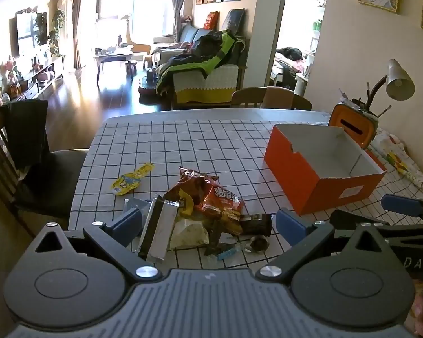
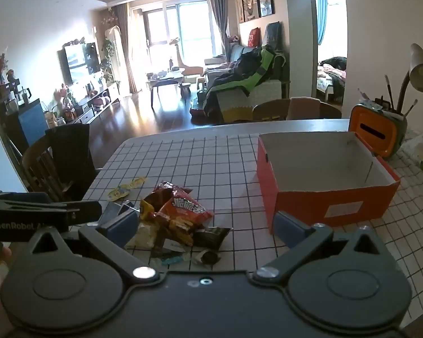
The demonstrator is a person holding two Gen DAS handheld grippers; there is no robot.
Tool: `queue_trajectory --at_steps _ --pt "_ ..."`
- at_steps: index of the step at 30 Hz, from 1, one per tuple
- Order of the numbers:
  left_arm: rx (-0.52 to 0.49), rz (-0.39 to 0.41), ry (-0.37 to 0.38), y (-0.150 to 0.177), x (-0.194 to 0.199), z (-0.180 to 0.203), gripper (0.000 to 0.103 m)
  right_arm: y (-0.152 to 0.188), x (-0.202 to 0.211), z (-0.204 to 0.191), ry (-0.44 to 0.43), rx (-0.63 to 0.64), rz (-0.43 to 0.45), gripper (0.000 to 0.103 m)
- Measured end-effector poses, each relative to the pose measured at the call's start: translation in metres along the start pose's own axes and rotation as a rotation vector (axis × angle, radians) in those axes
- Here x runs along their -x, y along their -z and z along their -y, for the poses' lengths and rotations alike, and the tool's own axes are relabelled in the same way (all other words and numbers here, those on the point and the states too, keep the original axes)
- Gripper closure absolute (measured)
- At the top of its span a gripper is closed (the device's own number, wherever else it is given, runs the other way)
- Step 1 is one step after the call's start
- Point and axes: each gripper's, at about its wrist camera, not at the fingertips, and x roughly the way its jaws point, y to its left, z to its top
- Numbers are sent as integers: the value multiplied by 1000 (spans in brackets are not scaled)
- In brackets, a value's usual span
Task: Organize snacks
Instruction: 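Move both grippers toward the snack pile on the table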
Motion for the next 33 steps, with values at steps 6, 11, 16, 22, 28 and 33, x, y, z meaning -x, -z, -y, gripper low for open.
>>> queue_trajectory --at_steps 6,11,16,22,28,33 --pt "0 5 2 1 1 1 1 0 -1 8 19 -6 -9 0" --pt "-2 5 6 2 2 2 1 -2 5 3 9 2 3 0" --pt "-6 11 12 2 4 3 1 -3 6 2 7 5 -3 0" --pt "-10 13 23 -1 4 4 1 -2 3 2 10 -4 4 0" --pt "-17 3 28 -1 1 2 1 -2 3 2 6 -17 7 0" --pt "-18 4 29 -1 1 2 1 -2 3 3 -5 -30 12 0"
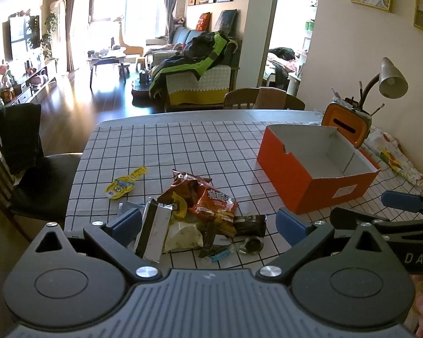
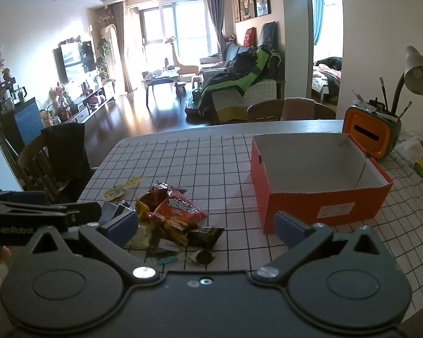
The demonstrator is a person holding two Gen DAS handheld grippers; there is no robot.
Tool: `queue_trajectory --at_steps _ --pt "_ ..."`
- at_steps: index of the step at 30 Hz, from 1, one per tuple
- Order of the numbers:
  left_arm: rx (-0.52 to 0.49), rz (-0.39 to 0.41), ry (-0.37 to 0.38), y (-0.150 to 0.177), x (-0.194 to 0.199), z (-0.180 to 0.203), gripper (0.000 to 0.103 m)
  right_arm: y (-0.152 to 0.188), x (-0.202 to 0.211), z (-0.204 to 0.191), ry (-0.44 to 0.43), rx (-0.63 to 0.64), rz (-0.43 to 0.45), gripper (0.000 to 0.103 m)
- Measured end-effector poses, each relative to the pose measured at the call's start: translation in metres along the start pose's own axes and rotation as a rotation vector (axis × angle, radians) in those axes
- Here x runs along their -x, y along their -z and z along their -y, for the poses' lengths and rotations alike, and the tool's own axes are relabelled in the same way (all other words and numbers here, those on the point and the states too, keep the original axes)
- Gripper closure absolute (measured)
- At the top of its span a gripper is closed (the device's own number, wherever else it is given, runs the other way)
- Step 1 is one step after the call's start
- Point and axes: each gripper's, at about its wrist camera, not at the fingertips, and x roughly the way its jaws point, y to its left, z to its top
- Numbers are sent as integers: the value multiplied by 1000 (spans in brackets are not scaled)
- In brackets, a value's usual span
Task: Organize snacks
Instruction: 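Move both grippers toward the snack pile on the table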
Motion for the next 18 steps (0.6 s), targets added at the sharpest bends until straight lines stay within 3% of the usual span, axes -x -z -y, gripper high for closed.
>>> queue_trajectory --at_steps 9,18 --pt "0 -16 5 -3 -12 1 1 0 -4 -2 17 39 -12 0" --pt "-9 -71 -35 -8 -42 -3 1 -12 -41 9 -43 63 -9 0"
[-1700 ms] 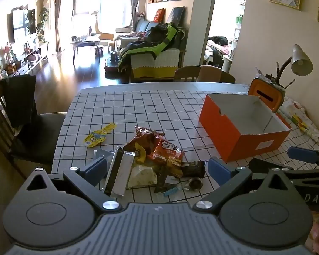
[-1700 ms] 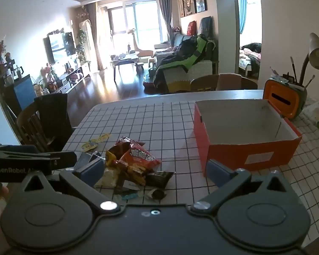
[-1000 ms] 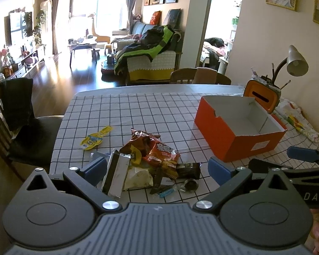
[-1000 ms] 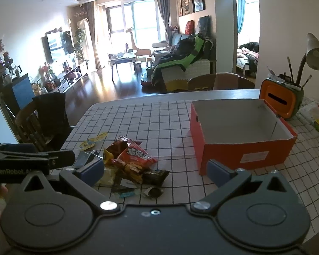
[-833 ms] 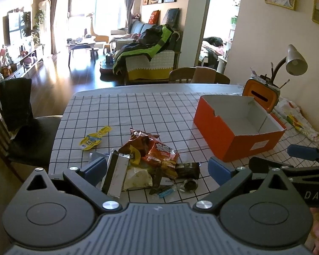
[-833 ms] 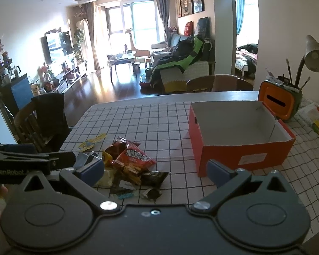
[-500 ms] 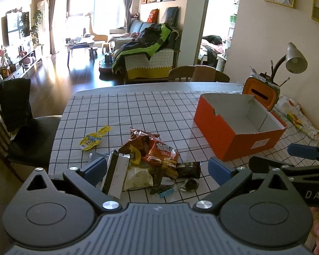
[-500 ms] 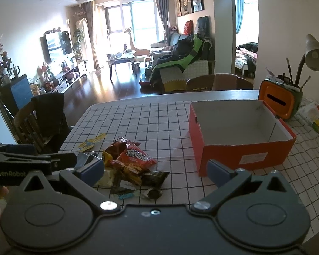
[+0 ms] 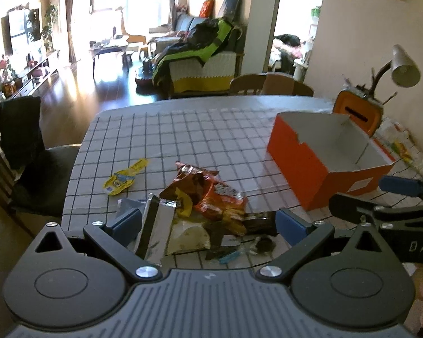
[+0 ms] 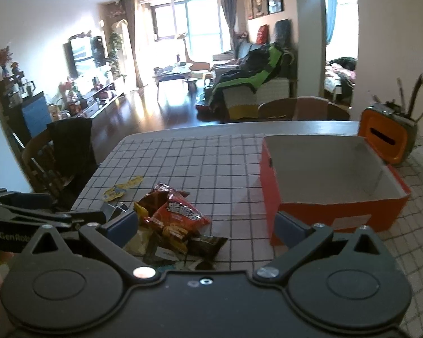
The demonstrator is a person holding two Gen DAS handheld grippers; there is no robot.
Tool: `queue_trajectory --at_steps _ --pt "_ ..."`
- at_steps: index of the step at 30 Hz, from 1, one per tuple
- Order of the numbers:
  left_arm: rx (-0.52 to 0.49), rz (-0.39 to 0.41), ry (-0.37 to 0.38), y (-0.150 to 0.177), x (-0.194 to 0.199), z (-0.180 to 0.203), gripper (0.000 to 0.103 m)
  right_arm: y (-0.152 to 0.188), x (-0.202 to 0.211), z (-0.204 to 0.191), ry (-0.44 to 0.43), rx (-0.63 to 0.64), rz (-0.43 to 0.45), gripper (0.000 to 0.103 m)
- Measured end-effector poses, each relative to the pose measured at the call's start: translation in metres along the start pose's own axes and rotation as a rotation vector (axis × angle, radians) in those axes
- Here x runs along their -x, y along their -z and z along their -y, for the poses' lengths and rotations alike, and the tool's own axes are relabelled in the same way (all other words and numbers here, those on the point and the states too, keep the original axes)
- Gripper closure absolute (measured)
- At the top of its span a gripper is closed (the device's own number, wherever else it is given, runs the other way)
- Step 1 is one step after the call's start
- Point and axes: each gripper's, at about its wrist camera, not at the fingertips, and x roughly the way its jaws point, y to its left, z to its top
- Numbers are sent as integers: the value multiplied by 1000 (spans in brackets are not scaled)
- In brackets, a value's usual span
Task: Organize snacks
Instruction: 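Move both grippers toward the snack pile on the table, then grasp the silver foil bar with the left gripper while the right gripper grasps the black packet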
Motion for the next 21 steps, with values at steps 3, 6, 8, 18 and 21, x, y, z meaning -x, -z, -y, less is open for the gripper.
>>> queue_trajectory --at_steps 3,6,8,18,21 --pt "2 -38 -19 0 -13 -5 1 -1 -19 3 -34 20 5 0" --pt "16 -78 -46 -1 -27 -14 1 3 -42 7 -48 69 -39 2" --pt "30 -105 -56 -1 -37 -20 1 9 -56 12 -80 60 -87 2" --pt "50 -151 -45 7 -77 -40 1 19 -125 23 -143 117 -254 15" --pt "61 -149 -40 6 -82 -49 2 20 -137 23 -163 166 -282 17"
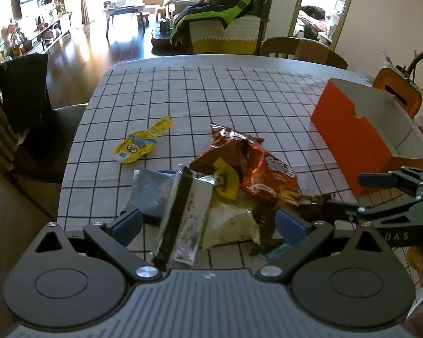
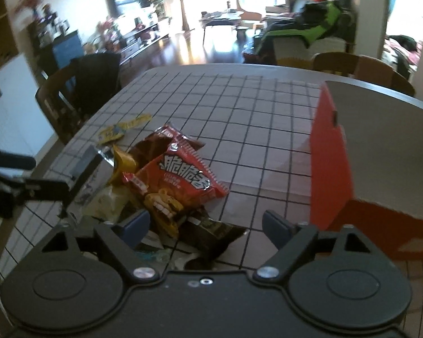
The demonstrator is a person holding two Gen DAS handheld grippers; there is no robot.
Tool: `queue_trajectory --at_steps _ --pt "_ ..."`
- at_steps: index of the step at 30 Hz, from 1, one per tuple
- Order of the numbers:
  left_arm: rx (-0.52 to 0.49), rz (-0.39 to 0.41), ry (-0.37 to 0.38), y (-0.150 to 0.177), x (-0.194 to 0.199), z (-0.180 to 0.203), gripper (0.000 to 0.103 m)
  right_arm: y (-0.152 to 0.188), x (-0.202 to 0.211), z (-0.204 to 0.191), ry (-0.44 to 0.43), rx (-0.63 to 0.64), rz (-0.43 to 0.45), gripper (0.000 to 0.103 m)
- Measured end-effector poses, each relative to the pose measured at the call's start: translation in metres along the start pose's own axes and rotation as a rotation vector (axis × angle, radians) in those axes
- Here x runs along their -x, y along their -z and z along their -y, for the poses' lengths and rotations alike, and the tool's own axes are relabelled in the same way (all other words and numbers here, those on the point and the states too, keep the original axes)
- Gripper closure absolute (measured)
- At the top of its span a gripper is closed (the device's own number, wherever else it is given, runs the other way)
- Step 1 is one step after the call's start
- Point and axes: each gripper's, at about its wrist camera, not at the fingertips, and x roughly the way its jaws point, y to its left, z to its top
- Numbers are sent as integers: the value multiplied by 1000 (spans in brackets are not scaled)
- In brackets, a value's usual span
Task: Organize snacks
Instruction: 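Grasp the silver foil bar with the left gripper while the right gripper grasps the black packet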
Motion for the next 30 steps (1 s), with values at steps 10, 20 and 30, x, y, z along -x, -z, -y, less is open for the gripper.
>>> queue_trajectory --at_steps 10,20,30 --pt "-75 -54 -36 6 -33 -9 14 8 -36 -2 -30 276 -91 31" --pt "-113 -93 -118 6 -60 -10 27 13 -56 -15 -50 441 -107 45" --pt "-186 -112 -157 7 -74 1 47 20 -59 -23 -51 466 -105 57"
